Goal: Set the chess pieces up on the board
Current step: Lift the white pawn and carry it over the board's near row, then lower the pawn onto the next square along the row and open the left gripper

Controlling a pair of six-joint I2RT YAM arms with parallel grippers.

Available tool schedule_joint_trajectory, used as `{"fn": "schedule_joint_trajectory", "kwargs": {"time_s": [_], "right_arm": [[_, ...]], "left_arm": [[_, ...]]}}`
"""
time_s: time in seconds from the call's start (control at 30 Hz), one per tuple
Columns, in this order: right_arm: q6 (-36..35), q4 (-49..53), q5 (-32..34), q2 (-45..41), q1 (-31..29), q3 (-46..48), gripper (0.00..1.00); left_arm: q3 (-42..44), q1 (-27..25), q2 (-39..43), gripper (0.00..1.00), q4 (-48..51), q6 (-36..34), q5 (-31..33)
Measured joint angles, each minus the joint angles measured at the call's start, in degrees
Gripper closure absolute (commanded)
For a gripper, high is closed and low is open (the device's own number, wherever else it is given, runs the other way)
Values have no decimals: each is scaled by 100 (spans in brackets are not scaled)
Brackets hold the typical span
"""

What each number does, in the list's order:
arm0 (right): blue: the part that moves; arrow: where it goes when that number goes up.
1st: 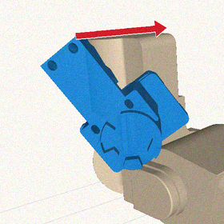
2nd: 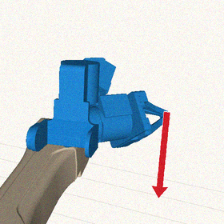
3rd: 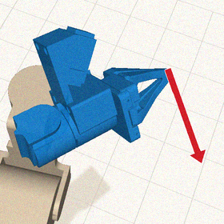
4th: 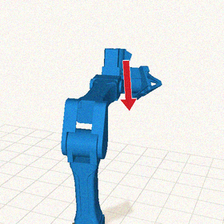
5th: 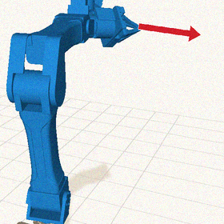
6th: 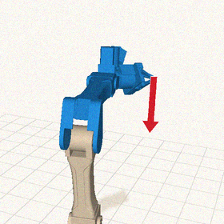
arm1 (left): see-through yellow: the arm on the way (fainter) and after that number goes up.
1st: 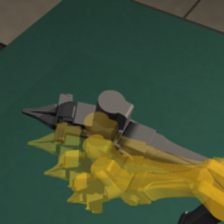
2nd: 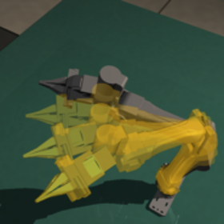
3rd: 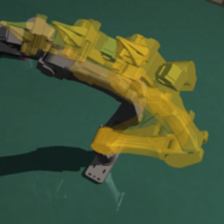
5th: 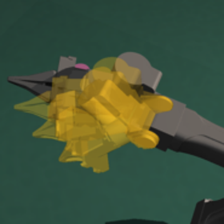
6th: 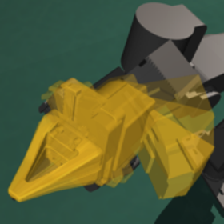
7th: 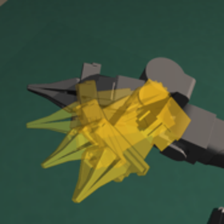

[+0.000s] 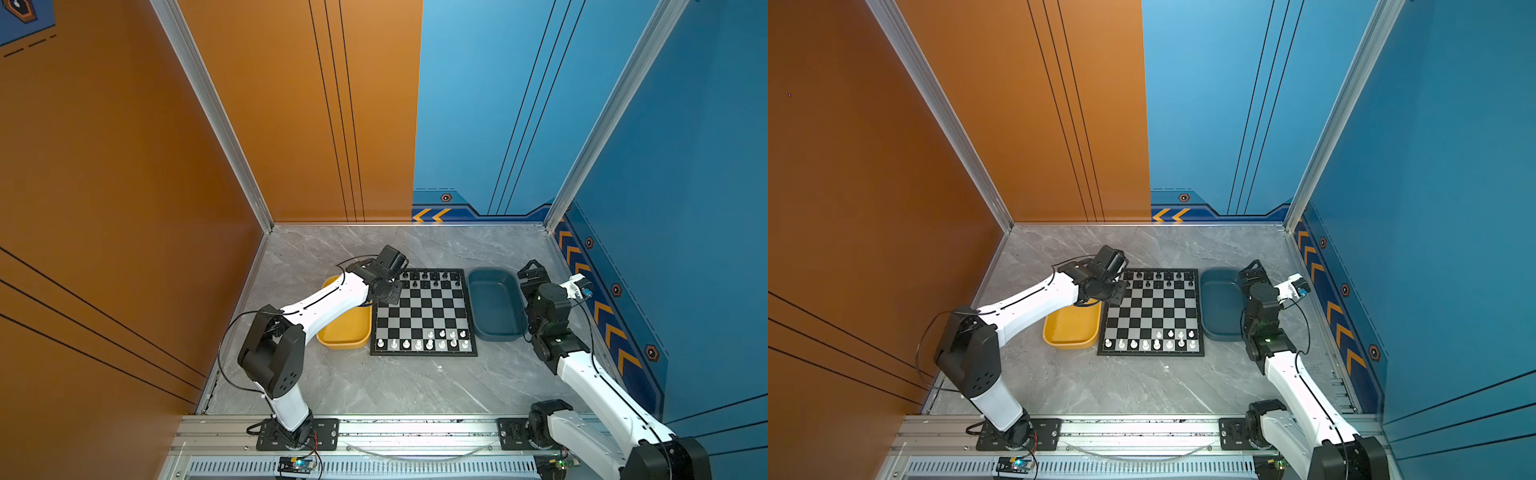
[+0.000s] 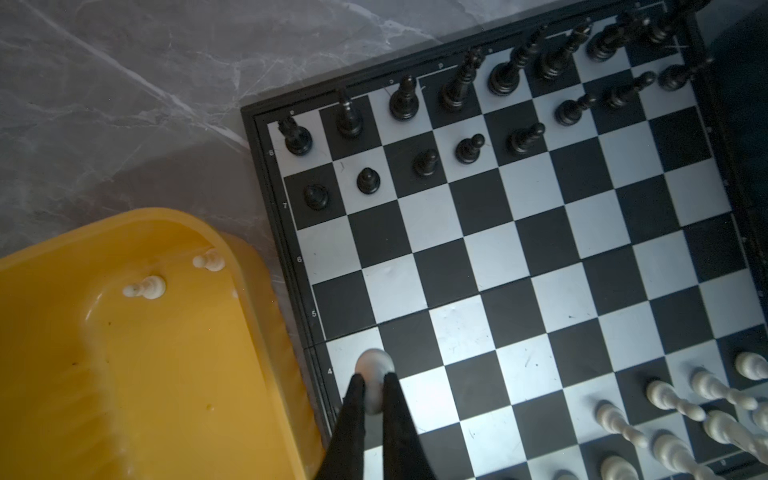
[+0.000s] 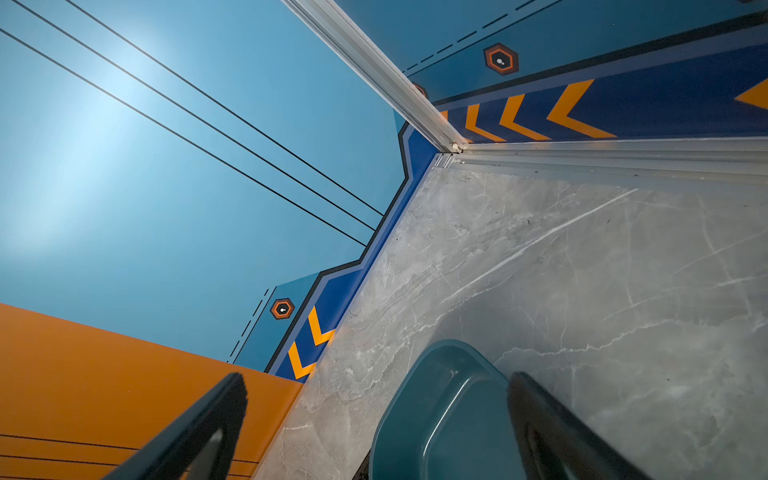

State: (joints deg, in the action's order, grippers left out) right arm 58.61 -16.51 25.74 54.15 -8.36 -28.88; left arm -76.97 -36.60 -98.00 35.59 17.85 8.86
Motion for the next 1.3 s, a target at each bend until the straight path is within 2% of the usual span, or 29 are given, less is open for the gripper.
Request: {"fn": "schedule_joint_trajectory", "kwargs": {"time_s": [0.5,1.3], "right_arm": [[20,0,0,0,0,0,0],[39,0,0,0,0,0,0]], "left_arm": [[-162,-787,-680,100,131,22,-317],[-238,-1198,-857,100,199,155,-605]]}}
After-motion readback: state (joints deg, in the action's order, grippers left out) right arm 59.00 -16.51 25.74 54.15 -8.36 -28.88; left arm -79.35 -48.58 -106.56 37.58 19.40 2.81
